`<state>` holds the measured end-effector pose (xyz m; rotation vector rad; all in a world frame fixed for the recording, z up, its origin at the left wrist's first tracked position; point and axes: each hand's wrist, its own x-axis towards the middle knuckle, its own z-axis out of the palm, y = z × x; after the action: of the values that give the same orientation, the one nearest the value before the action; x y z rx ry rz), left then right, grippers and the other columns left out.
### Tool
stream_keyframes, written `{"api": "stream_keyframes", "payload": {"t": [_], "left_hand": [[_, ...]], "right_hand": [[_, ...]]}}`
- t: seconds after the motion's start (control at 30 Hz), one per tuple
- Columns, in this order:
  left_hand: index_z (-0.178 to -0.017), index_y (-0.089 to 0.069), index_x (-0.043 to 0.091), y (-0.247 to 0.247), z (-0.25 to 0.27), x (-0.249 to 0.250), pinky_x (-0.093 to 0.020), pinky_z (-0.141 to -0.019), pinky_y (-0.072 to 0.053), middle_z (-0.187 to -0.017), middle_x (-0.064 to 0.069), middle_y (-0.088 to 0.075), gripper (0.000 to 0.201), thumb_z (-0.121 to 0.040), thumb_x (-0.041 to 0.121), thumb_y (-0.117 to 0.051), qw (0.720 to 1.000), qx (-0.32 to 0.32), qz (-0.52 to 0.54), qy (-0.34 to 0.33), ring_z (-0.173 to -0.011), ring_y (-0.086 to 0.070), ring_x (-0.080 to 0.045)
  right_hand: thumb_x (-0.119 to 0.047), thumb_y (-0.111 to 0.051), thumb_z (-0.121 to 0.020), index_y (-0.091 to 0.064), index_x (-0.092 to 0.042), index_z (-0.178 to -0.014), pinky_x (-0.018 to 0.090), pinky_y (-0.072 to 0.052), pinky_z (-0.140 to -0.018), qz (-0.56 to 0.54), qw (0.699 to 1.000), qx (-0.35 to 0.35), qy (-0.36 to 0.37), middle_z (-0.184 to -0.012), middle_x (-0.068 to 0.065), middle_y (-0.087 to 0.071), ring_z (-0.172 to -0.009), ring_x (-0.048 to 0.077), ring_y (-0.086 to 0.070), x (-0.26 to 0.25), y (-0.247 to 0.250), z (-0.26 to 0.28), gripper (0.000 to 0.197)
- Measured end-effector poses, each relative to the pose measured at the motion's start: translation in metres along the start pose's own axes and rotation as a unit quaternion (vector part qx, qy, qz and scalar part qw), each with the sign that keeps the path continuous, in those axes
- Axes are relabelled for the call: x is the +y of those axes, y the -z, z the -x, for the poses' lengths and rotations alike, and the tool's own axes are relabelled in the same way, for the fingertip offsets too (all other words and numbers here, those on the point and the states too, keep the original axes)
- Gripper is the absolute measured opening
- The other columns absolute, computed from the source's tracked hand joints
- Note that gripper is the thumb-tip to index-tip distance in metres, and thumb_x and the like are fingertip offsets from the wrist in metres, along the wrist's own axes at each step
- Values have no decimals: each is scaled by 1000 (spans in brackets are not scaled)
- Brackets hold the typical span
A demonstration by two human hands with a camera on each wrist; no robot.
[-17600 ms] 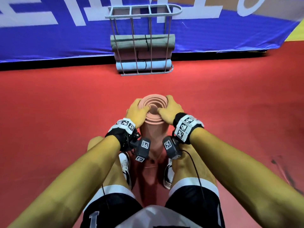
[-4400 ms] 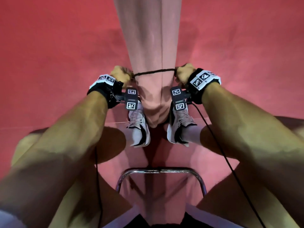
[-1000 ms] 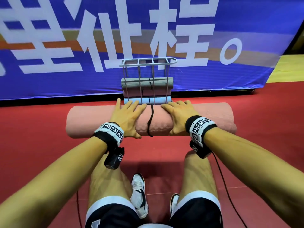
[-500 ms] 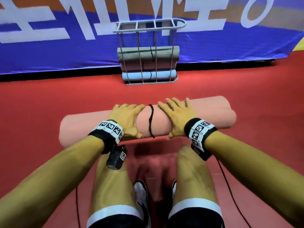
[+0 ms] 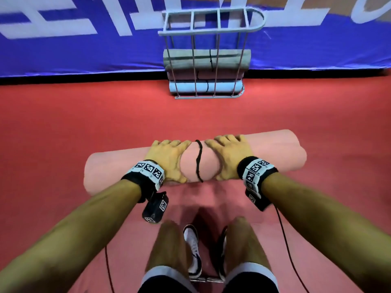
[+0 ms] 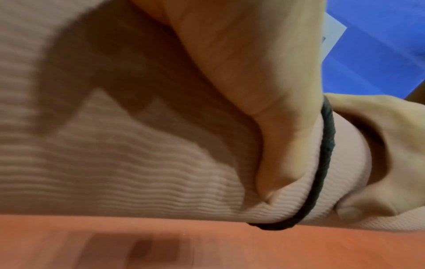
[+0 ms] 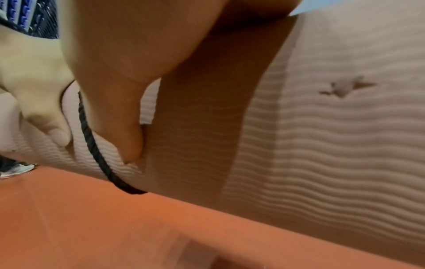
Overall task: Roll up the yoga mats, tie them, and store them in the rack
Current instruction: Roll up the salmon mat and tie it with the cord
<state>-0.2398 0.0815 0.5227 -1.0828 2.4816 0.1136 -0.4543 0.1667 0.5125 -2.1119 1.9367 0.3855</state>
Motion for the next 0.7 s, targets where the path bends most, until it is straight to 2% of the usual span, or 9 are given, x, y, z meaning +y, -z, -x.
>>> {"api": "stream_keyframes", "payload": {"t": [0.13,0.27,0.33,0.4,0.47,0.57,0.63,0.7], "left_hand": [[-156,-20,34,110,38,-16,-45,-103,-39,-151,7,-46,129,-46,80,-70,1000,14,3,-16,-128,-51,-24],[-156,-21,35,204,61,-24,-45,-103,-39,-153,7,-45,130,-46,79,-73,998,45,-5,-45,-130,-50,-24],[-157,-22,34,240,64,-24,-44,-102,-40,-153,6,-45,130,-47,79,-75,997,53,-12,-59,-131,-51,-25],[-156,-24,34,266,60,-23,-43,-99,-44,-149,6,-50,129,-46,81,-75,995,68,-26,-71,-128,-54,-25],[-154,-27,35,286,57,-20,-41,-94,-45,-144,7,-54,128,-44,81,-74,993,85,-37,-77,-125,-57,-25],[-152,-28,36,304,51,-12,-40,-92,-45,-140,7,-56,128,-42,84,-72,990,95,-50,-88,-122,-59,-24],[-153,-26,34,310,47,-5,-41,-93,-45,-142,6,-55,130,-43,86,-71,990,96,-52,-91,-124,-58,-25],[-154,-23,34,315,41,4,-41,-96,-45,-144,6,-53,132,-43,87,-70,990,98,-49,-88,-126,-56,-24]], "right_hand": [[-75,-77,-53,-16,-28,-158,47,-31,-106,19,1000,13,-4,-152,1,-37,-132,26,-39,8,115,34,131],[-76,-80,-42,-35,-25,-145,48,-35,-104,23,999,39,-16,-135,3,-44,-122,28,-44,21,210,62,124],[-76,-81,-39,-36,-29,-142,55,-33,-108,-2,999,40,-35,-140,5,-44,-128,31,-44,30,240,71,122],[-76,-82,-39,-33,-32,-143,60,-26,-110,-25,998,29,-57,-145,5,-46,-133,31,-46,39,259,73,124],[-78,-81,-37,-32,-33,-141,62,-24,-110,-33,996,31,-75,-136,2,-55,-124,31,-55,48,271,76,123],[-79,-81,-38,-30,-34,-142,64,-21,-115,-43,995,37,-79,-133,0,-57,-123,32,-54,62,279,83,125],[-80,-81,-38,-31,-34,-143,57,-28,-114,-46,995,46,-74,-135,1,-56,-124,31,-53,74,283,88,125],[-81,-80,-36,-32,-34,-143,49,-38,-109,-41,995,61,-70,-136,1,-56,-122,30,-54,86,286,92,126]]}}
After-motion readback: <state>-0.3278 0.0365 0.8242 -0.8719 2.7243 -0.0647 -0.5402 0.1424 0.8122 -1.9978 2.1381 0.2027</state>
